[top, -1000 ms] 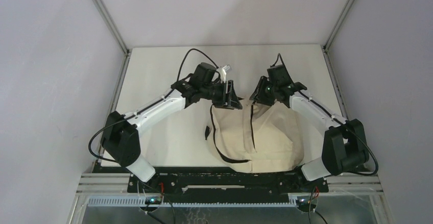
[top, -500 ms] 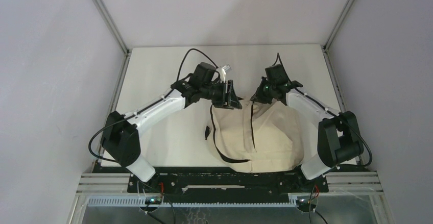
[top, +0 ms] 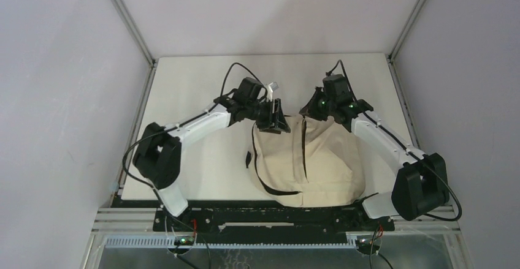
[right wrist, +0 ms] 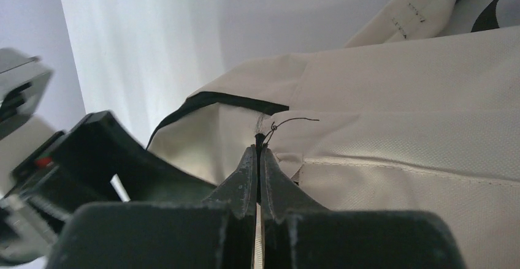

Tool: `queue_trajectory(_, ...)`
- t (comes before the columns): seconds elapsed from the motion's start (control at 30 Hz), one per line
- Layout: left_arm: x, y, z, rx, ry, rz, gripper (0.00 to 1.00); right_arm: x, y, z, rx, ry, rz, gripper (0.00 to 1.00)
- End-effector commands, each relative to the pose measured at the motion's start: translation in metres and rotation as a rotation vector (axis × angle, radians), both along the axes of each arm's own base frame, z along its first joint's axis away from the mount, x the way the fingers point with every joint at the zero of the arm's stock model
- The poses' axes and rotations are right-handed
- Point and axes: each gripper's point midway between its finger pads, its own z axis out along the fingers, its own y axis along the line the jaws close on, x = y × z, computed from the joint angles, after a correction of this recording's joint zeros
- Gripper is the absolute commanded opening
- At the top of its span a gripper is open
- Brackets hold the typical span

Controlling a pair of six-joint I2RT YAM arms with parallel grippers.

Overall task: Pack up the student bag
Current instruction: Zip the student bag at the center of the board.

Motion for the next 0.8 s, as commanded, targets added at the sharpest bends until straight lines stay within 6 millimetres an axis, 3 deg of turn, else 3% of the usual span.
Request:
queue_trajectory(0.0, 0.016, -0.021, 0.026, -0.098, -0.017, -0.014, 0.55, 0.003, 0.014, 0.036, 0.045, -0.098, 0.05, 0.0)
queue_trajectory(0.4, 0.016, -0.037, 0.04, -0.21, 0.008, -0.042, 0.56, -0.004, 0.014, 0.034, 0.027, -0.088, 0.055, 0.0)
queue_trajectory(0.77, 0.014, -0.034, 0.03, -0.2, 0.025, -0.035, 0.54, -0.022, 0.012, 0.03, 0.046, -0.069, 0.086, 0.0)
